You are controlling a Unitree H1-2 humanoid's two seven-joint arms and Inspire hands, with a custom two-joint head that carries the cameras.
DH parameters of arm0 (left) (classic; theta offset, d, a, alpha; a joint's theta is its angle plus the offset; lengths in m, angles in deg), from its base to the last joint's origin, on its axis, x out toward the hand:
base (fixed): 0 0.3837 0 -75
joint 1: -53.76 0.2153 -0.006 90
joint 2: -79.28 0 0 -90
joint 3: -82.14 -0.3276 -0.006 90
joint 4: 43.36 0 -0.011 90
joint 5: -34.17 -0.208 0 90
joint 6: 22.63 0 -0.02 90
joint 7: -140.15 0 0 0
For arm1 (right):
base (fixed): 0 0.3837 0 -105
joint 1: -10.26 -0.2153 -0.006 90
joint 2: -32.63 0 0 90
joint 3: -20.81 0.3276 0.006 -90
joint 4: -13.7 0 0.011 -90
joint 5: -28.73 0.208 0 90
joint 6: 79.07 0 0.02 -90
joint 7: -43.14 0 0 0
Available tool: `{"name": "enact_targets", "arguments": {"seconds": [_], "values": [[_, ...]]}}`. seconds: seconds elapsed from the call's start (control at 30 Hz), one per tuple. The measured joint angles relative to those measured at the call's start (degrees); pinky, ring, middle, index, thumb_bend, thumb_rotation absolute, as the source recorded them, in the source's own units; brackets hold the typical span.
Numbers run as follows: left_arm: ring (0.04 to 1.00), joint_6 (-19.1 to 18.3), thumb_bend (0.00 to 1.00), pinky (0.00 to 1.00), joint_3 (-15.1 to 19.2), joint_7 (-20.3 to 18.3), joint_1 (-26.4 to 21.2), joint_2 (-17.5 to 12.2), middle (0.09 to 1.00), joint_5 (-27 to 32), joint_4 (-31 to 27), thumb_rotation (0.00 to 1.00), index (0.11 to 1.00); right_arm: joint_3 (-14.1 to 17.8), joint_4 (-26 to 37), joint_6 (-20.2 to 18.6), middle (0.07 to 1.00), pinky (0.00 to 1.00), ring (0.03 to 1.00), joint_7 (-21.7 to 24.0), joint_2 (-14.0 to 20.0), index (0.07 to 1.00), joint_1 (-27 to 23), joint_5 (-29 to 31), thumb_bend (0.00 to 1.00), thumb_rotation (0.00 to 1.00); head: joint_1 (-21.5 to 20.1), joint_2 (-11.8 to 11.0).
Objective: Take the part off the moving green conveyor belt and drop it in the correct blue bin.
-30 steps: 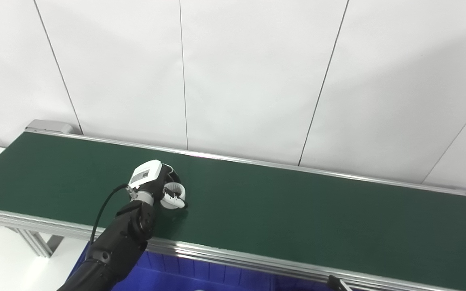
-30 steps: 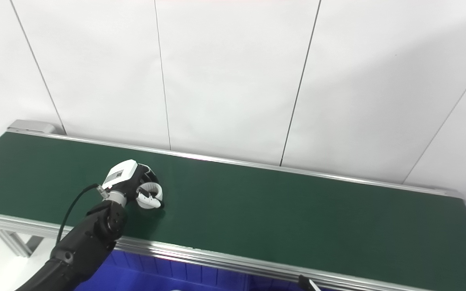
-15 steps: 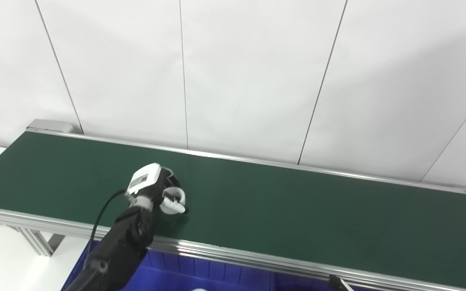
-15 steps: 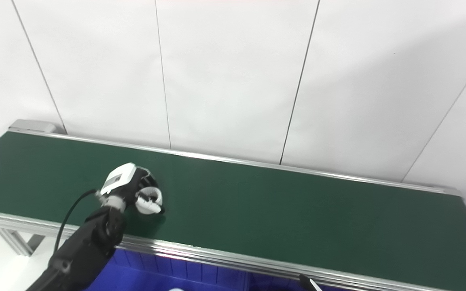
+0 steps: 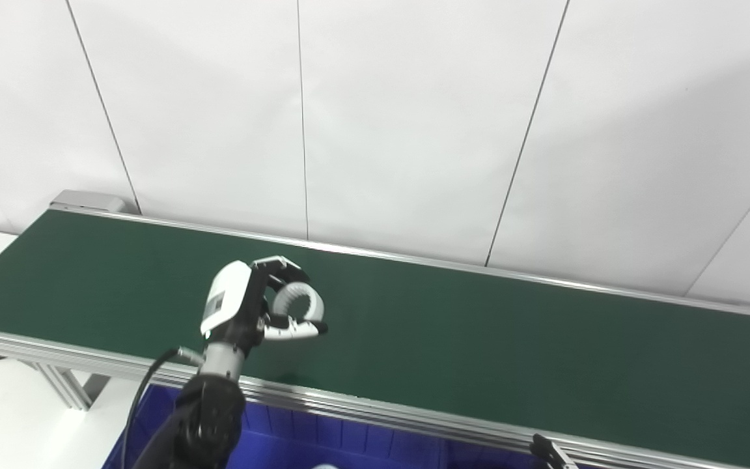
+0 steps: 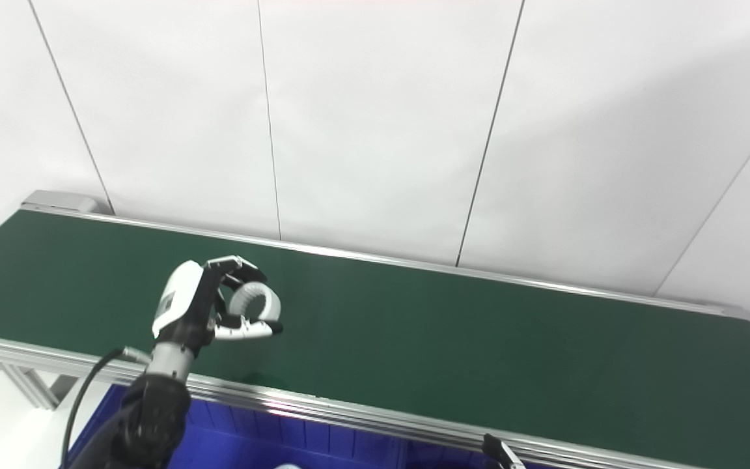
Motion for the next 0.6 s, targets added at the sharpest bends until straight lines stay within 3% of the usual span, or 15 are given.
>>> {"name": "enact_targets", "arguments": {"seconds": [0.13,0.17,0.3,0.43,0.57,0.6], "values": [[0.381,1.6,0.49,0.22,-0.3,-2.0,3.9,-0.1,0.478,1.1,-1.8,0.0,0.503,0.0,0.8,-0.2,0.878,0.75,0.837,0.0,0.0,0.904,0.1,-0.3,0.72,0.38,-1.6,1.6],[0.387,2.2,0.49,0.24,-0.4,-2.2,4.7,-0.1,0.483,1.1,-1.9,0.0,0.501,0.0,1.7,-0.5,0.881,0.75,0.84,0.0,-0.1,0.906,0.2,-0.5,0.72,0.38,-3.1,3.3],[0.394,6.3,0.49,0.26,-1.6,-3.6,7.3,-0.7,0.492,1.4,-2.1,0.0,0.497,-0.1,4.1,-2.0,0.889,0.75,0.845,0.1,-0.7,0.908,0.4,-0.9,0.72,0.41,-5.4,5.9],[0.394,10.6,0.49,0.27,-3.4,-6.2,9.8,-1.4,0.502,2.3,-2.1,0.0,0.49,-0.5,4.4,-2.8,0.892,0.75,0.846,0.2,-1.4,0.909,0.5,-1.0,0.73,0.46,-6.0,6.6],[0.393,12.4,0.49,0.28,-5.2,-9.7,11.5,-2.6,0.508,2.4,-2.2,0.0,0.482,-0.6,5.2,-3.5,0.892,0.75,0.845,0.2,-1.4,0.911,0.6,-2.1,0.74,0.49,-7.2,9.0],[0.397,12.4,0.49,0.29,-5.5,-10.7,11.8,-2.7,0.508,2.5,-2.2,0.0,0.482,-0.6,5.9,-4.0,0.891,0.75,0.846,0.2,-1.4,0.91,0.7,-2.1,0.74,0.48,-8.0,10.7]]}}
